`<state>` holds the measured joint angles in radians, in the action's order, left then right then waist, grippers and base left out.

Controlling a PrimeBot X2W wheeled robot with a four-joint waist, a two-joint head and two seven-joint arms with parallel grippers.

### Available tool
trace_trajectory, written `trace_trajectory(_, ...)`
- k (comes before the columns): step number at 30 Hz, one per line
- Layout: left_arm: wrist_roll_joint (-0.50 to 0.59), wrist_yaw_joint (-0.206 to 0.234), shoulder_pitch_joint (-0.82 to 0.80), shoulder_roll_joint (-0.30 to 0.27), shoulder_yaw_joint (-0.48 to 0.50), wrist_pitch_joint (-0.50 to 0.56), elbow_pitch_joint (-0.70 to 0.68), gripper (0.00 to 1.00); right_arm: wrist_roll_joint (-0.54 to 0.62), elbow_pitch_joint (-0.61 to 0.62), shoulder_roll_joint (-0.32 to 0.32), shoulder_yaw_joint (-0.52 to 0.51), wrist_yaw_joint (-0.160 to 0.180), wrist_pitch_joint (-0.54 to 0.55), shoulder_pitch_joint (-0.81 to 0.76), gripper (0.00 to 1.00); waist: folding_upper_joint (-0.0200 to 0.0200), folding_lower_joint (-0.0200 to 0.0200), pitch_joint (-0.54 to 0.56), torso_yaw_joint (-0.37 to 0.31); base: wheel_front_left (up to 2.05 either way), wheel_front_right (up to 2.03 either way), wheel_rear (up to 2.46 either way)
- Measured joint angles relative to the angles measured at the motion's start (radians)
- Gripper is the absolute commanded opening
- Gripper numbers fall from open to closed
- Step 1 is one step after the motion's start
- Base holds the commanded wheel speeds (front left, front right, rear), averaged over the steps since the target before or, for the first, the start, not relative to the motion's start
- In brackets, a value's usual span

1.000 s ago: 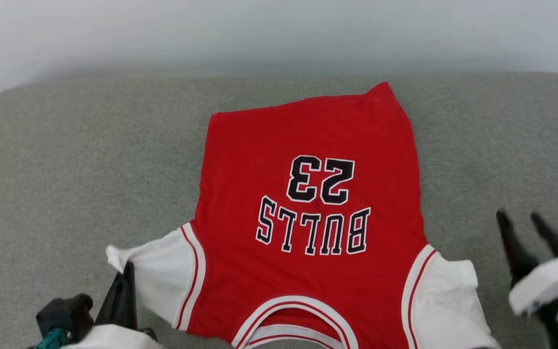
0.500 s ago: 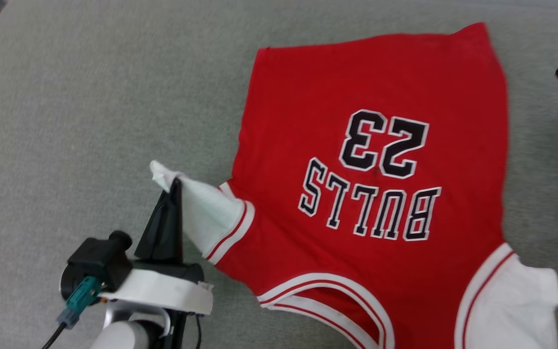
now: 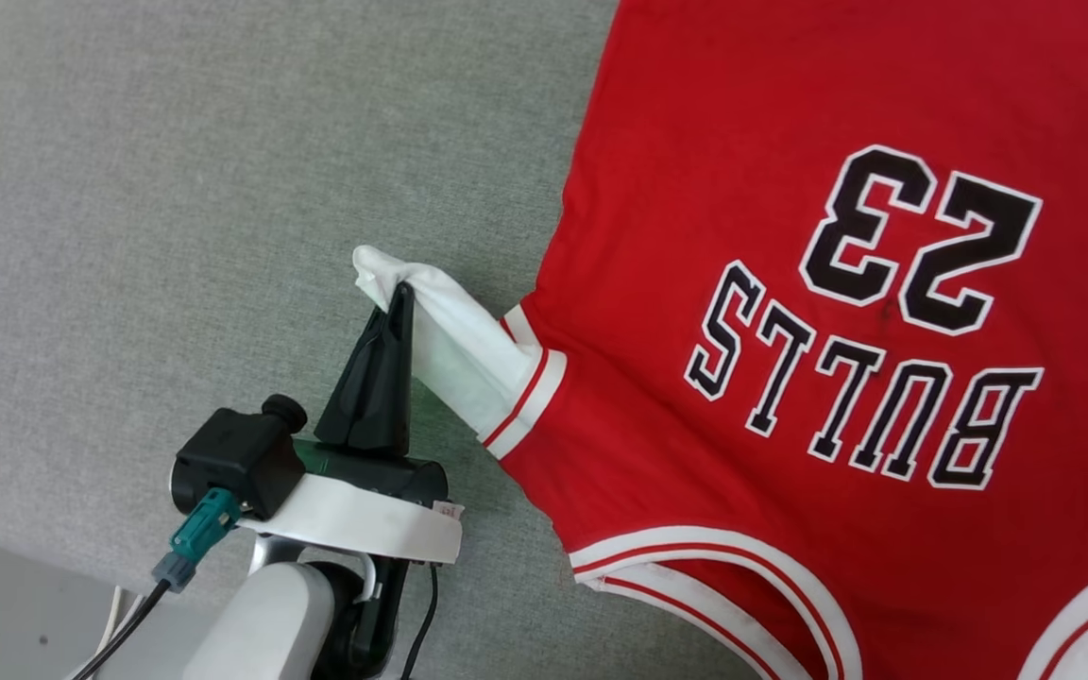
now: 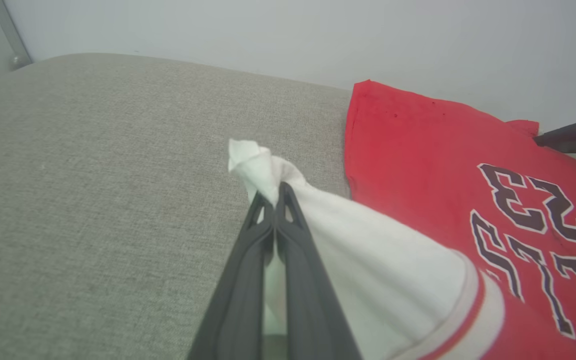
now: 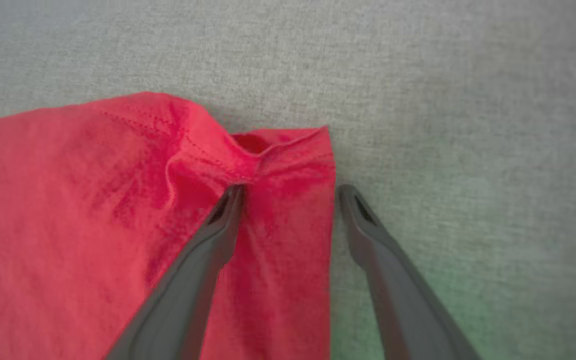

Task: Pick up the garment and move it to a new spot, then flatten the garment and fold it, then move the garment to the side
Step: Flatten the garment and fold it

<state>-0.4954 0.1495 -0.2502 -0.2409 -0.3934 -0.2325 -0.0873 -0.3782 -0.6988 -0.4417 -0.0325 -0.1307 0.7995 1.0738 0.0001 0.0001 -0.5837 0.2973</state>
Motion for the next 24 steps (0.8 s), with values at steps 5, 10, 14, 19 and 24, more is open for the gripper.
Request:
trace_trajectory(5,0.0,-0.018,-0.01,0.009,-0.011,-0.008,0.034,0.0,0.002,-0.036,-0.006,-0.015,0.0,0.03,0.016,0.0,0.0,-0.0001,0.002,0.014,0.0,0.0,0.0)
trace_trajectory(10,-0.003,-0.024,-0.013,0.012,-0.008,-0.013,0.067,0.0,0.009,-0.049,-0.013,0.01,0.0,0.028,0.0,0.0,0.0,0.0,0.038,0.006,0.0,0.0,0.0)
trace_trajectory(14,-0.011,-0.019,0.007,0.0,0.006,-0.014,0.089,0.0,0.012,-0.03,-0.027,0.041,0.0,0.019,-0.025,0.0,0.0,0.0,0.075,-0.008,0.0,0.0,0.0)
trace_trajectory(19,-0.029,-0.004,0.061,-0.031,0.03,-0.006,0.115,0.0,-0.004,0.083,-0.081,0.111,0.0,0.015,-0.076,0.0,0.0,0.0,0.155,-0.051,0.0,0.0,0.0)
trace_trajectory(24,-0.047,0.02,0.122,-0.058,0.055,0.016,0.121,0.0,-0.047,0.237,-0.142,0.143,0.0,0.023,-0.225,0.0,-0.0001,-0.0001,0.236,-0.117,0.0,0.0,0.0)
